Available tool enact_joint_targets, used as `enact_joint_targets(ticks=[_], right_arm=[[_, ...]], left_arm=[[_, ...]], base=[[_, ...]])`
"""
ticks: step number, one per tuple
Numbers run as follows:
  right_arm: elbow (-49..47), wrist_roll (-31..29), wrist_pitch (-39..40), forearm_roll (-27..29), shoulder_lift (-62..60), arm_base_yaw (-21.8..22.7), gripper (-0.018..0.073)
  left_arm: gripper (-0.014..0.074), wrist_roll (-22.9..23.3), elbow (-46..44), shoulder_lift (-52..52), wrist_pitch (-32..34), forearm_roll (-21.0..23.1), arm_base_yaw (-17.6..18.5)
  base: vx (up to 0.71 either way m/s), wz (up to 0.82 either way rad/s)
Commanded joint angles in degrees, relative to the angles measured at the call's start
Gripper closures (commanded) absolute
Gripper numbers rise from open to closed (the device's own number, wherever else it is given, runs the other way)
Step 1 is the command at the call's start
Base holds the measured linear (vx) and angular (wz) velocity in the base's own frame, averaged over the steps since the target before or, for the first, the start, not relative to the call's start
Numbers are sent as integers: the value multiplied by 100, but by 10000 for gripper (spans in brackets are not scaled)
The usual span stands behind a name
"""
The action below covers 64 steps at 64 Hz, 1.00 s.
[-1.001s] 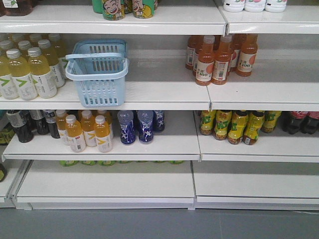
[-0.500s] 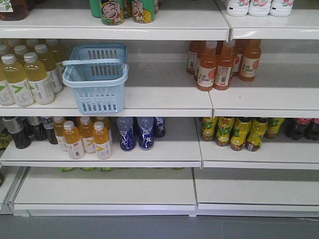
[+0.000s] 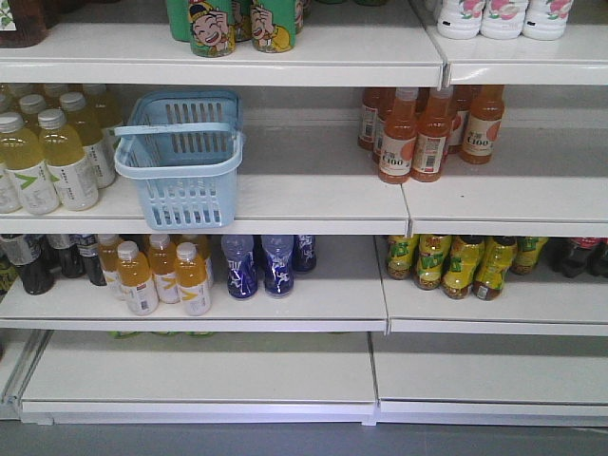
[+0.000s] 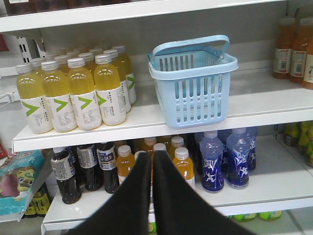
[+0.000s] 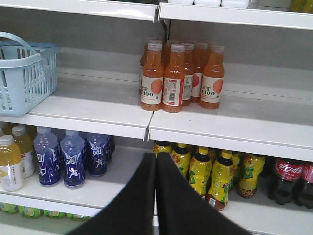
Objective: Place coke in basket with both arms
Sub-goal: 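Drive closer, aligning the left gripper with the light-blue basket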
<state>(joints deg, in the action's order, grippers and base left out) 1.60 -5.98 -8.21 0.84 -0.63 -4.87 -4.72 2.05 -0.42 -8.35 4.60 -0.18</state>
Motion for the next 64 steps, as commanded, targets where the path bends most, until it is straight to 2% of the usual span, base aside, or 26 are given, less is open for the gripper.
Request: enact_joint_targets(ticks=[1,64], right_arm=[[47,-13,444,-24,-71,9,569],[47,-13,444,-24,-71,9,569]], left_arm=[[602,23,-193,-112,476,19,-3],[602,23,-193,-112,476,19,-3]], base=[[6,0],[6,0]])
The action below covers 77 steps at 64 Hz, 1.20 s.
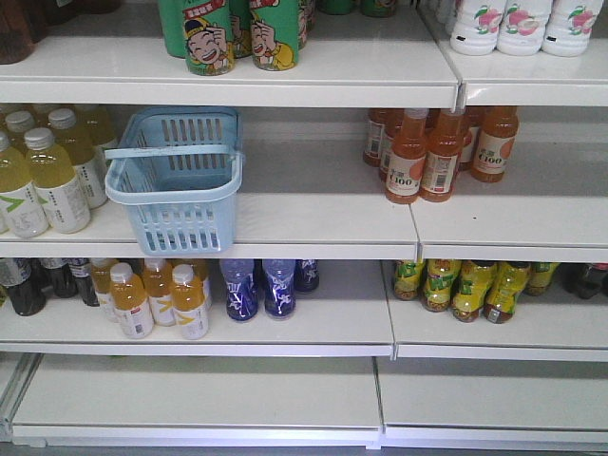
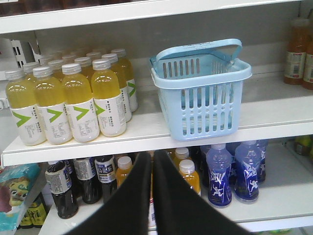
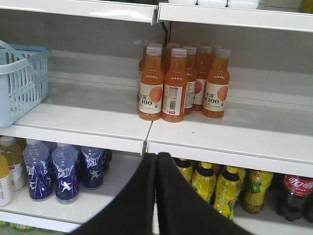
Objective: Place coke in basket with both arms
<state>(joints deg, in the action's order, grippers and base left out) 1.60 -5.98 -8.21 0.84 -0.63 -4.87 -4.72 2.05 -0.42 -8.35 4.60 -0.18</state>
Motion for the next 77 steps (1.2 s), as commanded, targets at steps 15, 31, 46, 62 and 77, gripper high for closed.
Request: enact_joint_targets(ticks=[15,31,46,62,77], right_arm=[[47,-13,444,-24,-71,9,569],[47,-13,444,-24,-71,9,569],[47,-13,444,-24,-71,9,569],[47,-13,444,-24,-71,9,569],[47,-13,444,-24,-71,9,569]], left_arm=[[602,23,-193,-112,476,19,-3],[602,23,-193,-112,476,19,-3],[602,23,-193,-112,476,19,-3],[602,23,-193,-112,476,19,-3],[602,23,-193,-112,476,19,-3]], base=[[5,0],[3,0],[0,-1],[0,0],[0,0]])
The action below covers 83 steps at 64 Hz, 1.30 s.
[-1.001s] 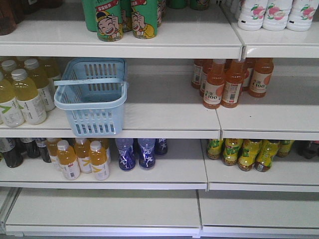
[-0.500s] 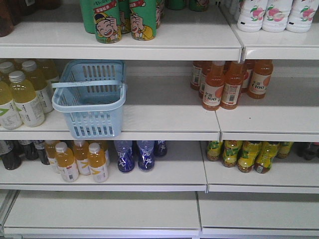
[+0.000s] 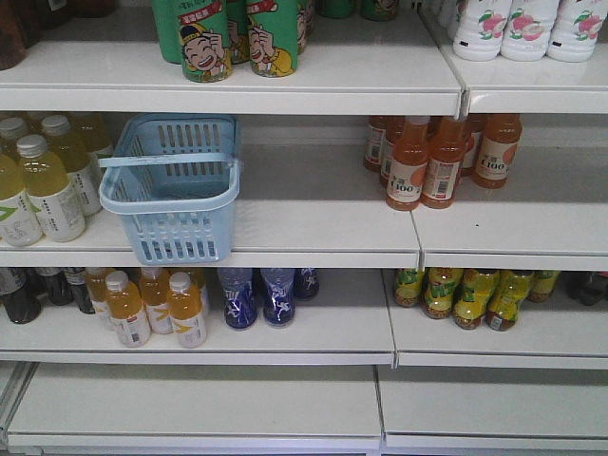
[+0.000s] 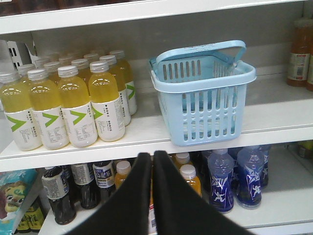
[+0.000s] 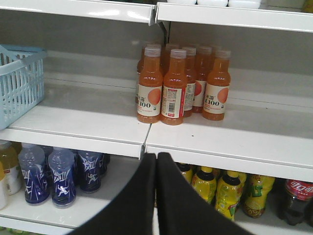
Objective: Place coke in basket with both arms
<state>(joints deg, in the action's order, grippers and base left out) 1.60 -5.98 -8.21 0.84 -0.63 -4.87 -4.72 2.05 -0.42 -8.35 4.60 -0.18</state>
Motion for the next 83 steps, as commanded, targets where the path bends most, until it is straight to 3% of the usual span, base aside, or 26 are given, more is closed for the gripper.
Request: enact_joint_targets(ticks=[1,54,65,71,83], right_arm=[[47,-13,444,-24,-71,9,569],[47,-13,444,-24,-71,9,569],[47,-13,444,-24,-71,9,569],[47,-13,444,-24,-71,9,569],[47,-13,444,-24,-71,9,569]], left_arm=[[602,23,-193,-112,476,19,-3],[602,23,-193,-112,481,19,-3],[602,254,-205,-112,476,175,-3],[602,472,-350,-91,494,175,-3],[602,472,-1108,432,489,168,-3]], base=[[0,0],[0,0],[0,0],[0,0],[0,0]])
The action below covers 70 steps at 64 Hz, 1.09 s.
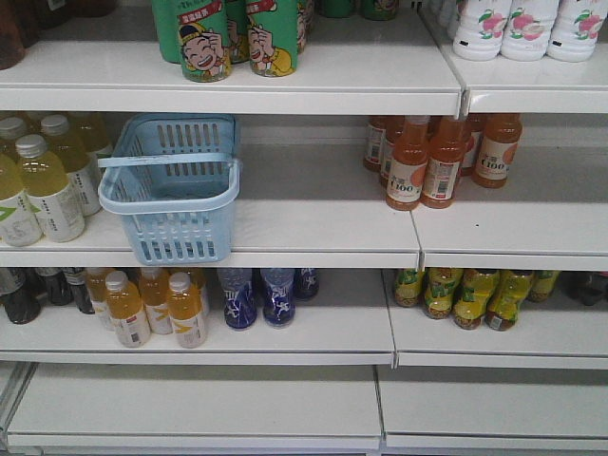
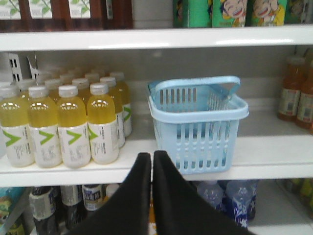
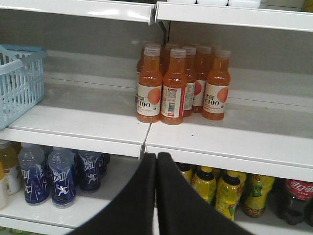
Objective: Place coke in basket with both arms
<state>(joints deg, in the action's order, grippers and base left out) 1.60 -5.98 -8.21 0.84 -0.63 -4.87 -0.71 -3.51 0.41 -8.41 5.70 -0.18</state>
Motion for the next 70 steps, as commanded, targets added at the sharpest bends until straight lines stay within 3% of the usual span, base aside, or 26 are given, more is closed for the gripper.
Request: enact_joint_targets(ticks=[1,20,39,48,58,70], right_arm=[[47,-13,444,-24,-71,9,569],[47,-13,444,-24,-71,9,569],[47,-13,444,-24,-71,9,569],[47,-13,444,-24,-71,9,569],[47,-13,444,-24,-71,9,569],[47,-13,444,-24,-71,9,569]], left_arm=[[602,71,-622,455,488,58,-3],[602,17,-2049,2435,-58,52,-3],[602,38,-2105,3197,80,62,-3],[591,262,-2105,3230,189,67,-3],[525,315,-2105,3230,275,67,-3],[339,332,-2105,3230,338,67,-3]], base=[[0,0],[0,0],[0,0],[0,0],[0,0],[0,0]])
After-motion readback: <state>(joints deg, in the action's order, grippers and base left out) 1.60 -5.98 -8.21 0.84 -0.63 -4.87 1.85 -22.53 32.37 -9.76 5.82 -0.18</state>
